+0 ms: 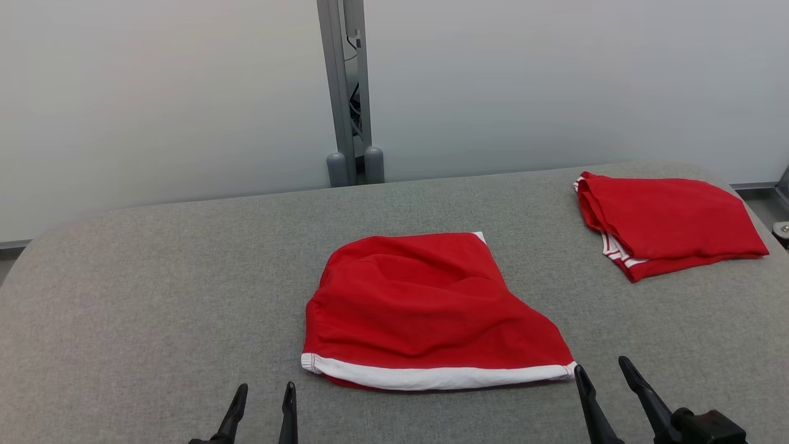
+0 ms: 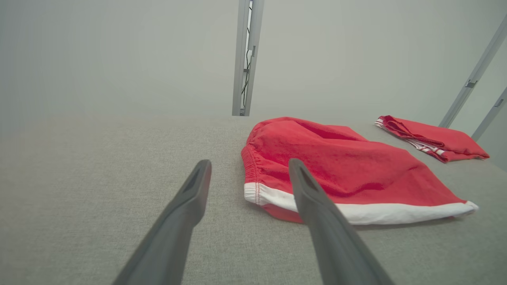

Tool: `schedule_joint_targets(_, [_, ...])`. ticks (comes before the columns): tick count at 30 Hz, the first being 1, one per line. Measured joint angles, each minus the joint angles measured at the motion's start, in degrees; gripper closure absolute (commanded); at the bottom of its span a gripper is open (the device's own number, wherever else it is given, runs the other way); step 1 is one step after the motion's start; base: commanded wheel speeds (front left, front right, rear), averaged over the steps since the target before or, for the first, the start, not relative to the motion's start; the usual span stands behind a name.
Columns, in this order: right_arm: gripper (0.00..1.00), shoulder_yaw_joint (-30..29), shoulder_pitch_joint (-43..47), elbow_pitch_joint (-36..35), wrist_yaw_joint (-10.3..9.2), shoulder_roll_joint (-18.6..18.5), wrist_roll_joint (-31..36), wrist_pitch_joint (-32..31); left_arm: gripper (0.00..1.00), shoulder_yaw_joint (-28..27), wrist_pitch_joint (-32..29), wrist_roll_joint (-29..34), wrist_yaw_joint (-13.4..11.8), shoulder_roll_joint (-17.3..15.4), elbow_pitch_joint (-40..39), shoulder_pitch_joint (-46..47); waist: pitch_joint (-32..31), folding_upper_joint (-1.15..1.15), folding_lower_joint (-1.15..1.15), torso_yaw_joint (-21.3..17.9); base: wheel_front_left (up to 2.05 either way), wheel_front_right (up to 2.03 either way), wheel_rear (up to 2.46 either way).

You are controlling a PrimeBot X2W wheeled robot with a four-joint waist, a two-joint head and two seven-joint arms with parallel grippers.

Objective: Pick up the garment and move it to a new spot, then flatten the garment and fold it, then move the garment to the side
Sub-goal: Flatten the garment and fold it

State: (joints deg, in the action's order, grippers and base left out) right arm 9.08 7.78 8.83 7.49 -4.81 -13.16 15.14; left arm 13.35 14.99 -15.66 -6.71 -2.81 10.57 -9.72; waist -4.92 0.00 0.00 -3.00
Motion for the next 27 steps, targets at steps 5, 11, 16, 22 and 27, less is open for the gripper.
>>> schedule_joint_targets(5, [0.00, -0.7, -0.1, 0.0, 0.00, 0.1, -0.1, 0.0, 0.00, 1.7, 0.0, -1.5, 0.5, 0.0, 4.8, 1.0, 0.5, 0.00, 0.00, 0.5, 0.00, 0.00, 0.00])
schedule_joint_targets(11, [0.00, 0.8, -1.1, 0.8, 0.00, 0.2, -0.5, 0.0, 0.05, 4.5, -0.6, -4.6, 2.7, 0.1, 15.8, 9.3, 2.4, 0.00, 0.00, 1.0, 0.00, 0.00, 0.00])
schedule_joint_targets(16, [0.00, 1.4, -2.3, 1.0, 0.00, -0.5, -0.7, 0.0, 0.09, 5.8, -1.5, -7.6, 2.9, 0.0, 23.6, 16.6, 4.3, 0.00, 0.00, 0.5, 0.00, 0.00, 0.00])
schedule_joint_targets(22, [0.00, 1.3, -2.8, 1.0, 0.01, -1.2, -1.0, 0.0, 0.18, 7.8, -2.4, -10.9, 4.0, 0.1, 29.5, 22.1, 6.4, 0.00, 0.00, -0.3, 0.00, 0.00, 0.00])
schedule_joint_targets(27, [0.00, 1.4, -3.7, 0.9, 0.00, -1.4, -1.0, 0.0, 0.20, 9.5, -3.5, -12.5, 4.2, 0.0, 33.3, 25.2, 7.9, 0.00, 0.00, -0.7, 0.00, 0.00, 0.00])
